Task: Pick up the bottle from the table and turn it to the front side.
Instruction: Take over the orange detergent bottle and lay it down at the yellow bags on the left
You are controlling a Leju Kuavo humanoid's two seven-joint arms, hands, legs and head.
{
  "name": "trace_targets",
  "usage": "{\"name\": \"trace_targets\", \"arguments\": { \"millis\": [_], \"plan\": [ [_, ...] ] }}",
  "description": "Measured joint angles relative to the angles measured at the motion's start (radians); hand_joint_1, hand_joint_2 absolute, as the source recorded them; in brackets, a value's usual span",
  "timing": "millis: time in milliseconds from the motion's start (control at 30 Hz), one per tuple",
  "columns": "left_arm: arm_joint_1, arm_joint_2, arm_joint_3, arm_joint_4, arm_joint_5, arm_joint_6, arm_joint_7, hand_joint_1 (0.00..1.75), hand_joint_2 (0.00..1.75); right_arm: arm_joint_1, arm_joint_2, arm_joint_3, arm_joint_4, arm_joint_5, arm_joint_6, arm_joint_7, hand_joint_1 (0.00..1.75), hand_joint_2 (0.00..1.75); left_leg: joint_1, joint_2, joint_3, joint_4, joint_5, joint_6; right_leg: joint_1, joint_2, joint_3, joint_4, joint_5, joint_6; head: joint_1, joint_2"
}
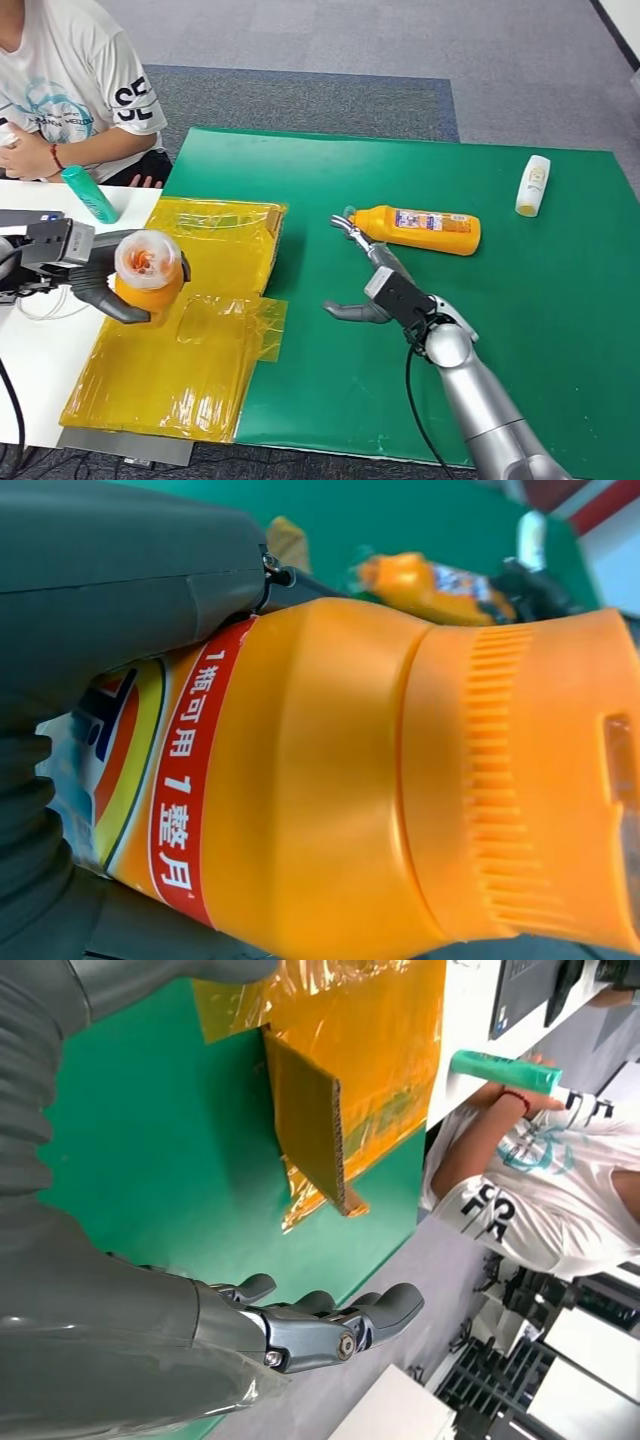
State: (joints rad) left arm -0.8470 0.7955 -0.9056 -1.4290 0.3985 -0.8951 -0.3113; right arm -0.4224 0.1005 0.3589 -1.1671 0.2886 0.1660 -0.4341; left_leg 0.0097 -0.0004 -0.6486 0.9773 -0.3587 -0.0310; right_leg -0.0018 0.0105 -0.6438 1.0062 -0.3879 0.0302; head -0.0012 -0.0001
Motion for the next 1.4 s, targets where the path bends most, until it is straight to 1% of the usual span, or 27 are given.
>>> {"name": "trace_targets", "arguments": {
  "millis": [100,200,300,367,500,667,767,900,1167,1300,1400],
  "plan": [
    [-0.045,0.015,-0.055,0.024,0.003,0.005,0.014,1.75,1.75,-0.008,0.005,0.012,0.012,-0.002,-0.001,0.0,0.0,1.75,0.0,0.0,0.0,0.0,0.0,0.0,0.0,0.0,0.0,0.0,0.0,0.0,0.0,0.0],
    [-0.081,0.018,-0.102,0.047,-0.029,0.032,0.032,1.75,1.75,-0.012,0.009,0.018,0.02,-0.002,-0.004,0.0,0.0,1.75,0.0,0.0,0.0,0.0,0.0,0.0,0.0,0.0,0.0,0.0,0.0,0.0,0.0,0.0],
    [-0.111,0.014,-0.151,0.079,-0.093,0.089,0.049,1.75,1.75,-0.012,0.013,0.02,0.026,0.0,-0.008,-0.003,0.0,1.75,0.0,0.0,0.0,0.0,0.0,0.0,0.0,0.0,-0.001,0.0,0.001,-0.001,0.0,0.0],
    [-0.122,0.002,-0.182,0.11,-0.144,0.145,0.037,1.75,1.75,-0.011,0.014,0.02,0.028,0.005,-0.011,-0.008,0.0,1.75,0.0,0.0,0.0,0.0,0.0,0.0,0.0,0.0,-0.001,0.0,0.001,-0.001,0.0,0.0],
    [-0.108,-0.042,-0.23,0.18,-0.252,0.258,-0.011,1.75,1.75,-0.006,0.018,0.02,0.028,0.019,-0.014,-0.011,0.0,1.75,0.0,0.0,0.0,0.0,0.0,0.0,0.0,0.0,-0.001,0.0,0.001,-0.001,0.0,0.0],
    [-0.053,-0.09,-0.255,0.233,-0.317,0.325,-0.052,1.75,1.75,0.003,0.023,0.02,0.027,0.034,-0.017,-0.01,0.0,1.75,0.0,0.0,-0.001,0.0,0.0,0.0,0.0,0.0,-0.001,0.0,0.001,-0.001,0.0,0.0],
    [-0.007,-0.112,-0.247,0.25,-0.345,0.352,-0.065,1.75,1.75,0.011,0.025,0.02,0.026,0.038,-0.018,-0.01,0.0,1.75,0.0,0.0,-0.001,0.0,0.0,0.0,0.0,0.0,-0.001,0.0,0.001,-0.001,0.0,0.0],
    [0.035,-0.132,-0.205,0.263,-0.379,0.366,-0.089,1.75,1.75,0.022,0.028,0.02,0.02,0.045,-0.02,-0.008,0.0,1.75,0.0,-0.001,-0.001,0.0,0.0,0.0,0.0,0.0,-0.001,0.0,0.0,-0.001,0.0,0.0],
    [0.083,-0.152,-0.122,0.275,-0.399,0.37,-0.105,1.75,1.75,0.025,0.038,0.03,0.017,0.052,-0.022,-0.006,0.0,1.75,0.0,-0.001,0.0,0.0,0.001,0.0,0.0,-0.001,0.001,0.0,0.001,0.0,0.0,0.0],
    [0.105,-0.169,-0.084,0.283,-0.424,0.394,-0.105,1.75,1.75,0.032,0.039,0.035,0.014,0.054,-0.024,-0.006,0.0,1.75,0.0,-0.001,0.001,0.0,0.001,0.0,0.0,-0.002,0.002,0.0,0.001,0.0,0.0,0.0],
    [0.123,-0.19,-0.05,0.29,-0.449,0.417,-0.108,1.75,1.75,0.041,0.041,0.037,0.009,0.055,-0.026,-0.005,0.0,1.75,0.0,-0.001,0.001,0.0,0.002,0.001,0.0,-0.002,0.003,0.0,0.001,0.0,0.0,0.0]
  ]
}}
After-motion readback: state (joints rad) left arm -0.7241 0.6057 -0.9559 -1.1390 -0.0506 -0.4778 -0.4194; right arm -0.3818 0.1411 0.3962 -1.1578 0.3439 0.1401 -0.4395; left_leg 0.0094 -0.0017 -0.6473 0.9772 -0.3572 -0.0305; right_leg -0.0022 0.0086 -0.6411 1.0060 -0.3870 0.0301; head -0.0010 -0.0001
